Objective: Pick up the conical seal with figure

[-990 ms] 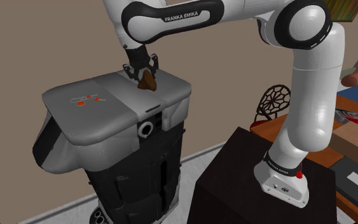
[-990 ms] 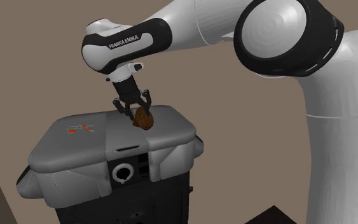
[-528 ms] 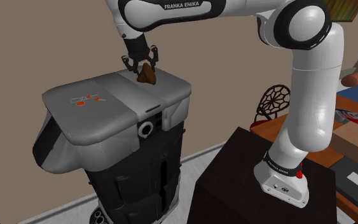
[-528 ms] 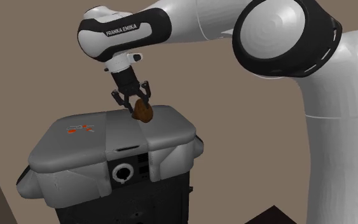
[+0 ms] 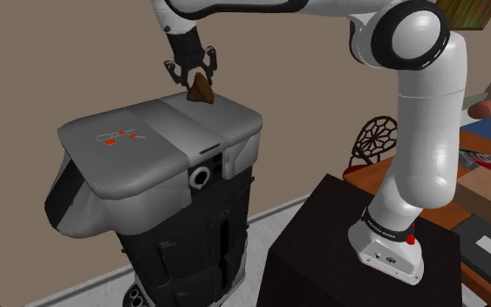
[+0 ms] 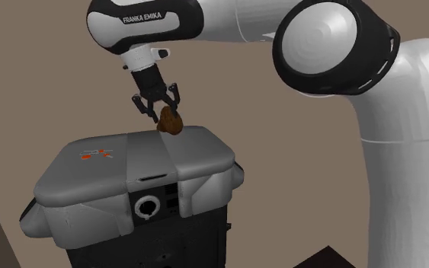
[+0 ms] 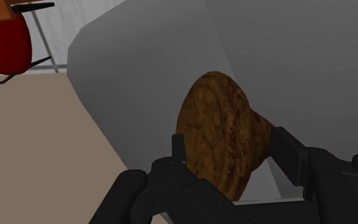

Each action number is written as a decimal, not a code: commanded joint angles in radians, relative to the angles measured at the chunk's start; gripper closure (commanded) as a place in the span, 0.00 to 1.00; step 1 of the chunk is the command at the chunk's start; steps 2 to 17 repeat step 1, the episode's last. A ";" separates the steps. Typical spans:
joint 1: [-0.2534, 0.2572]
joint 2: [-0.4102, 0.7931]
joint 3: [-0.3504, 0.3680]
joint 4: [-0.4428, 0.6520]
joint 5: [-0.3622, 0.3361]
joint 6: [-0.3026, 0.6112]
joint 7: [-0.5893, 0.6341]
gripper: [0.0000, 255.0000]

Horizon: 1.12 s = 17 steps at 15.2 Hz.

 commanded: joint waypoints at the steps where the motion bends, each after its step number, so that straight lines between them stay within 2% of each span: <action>1: 0.004 0.004 0.000 0.015 -0.002 -0.011 -0.001 1.00; 17: 0.004 0.004 0.000 0.015 -0.002 -0.011 -0.001 1.00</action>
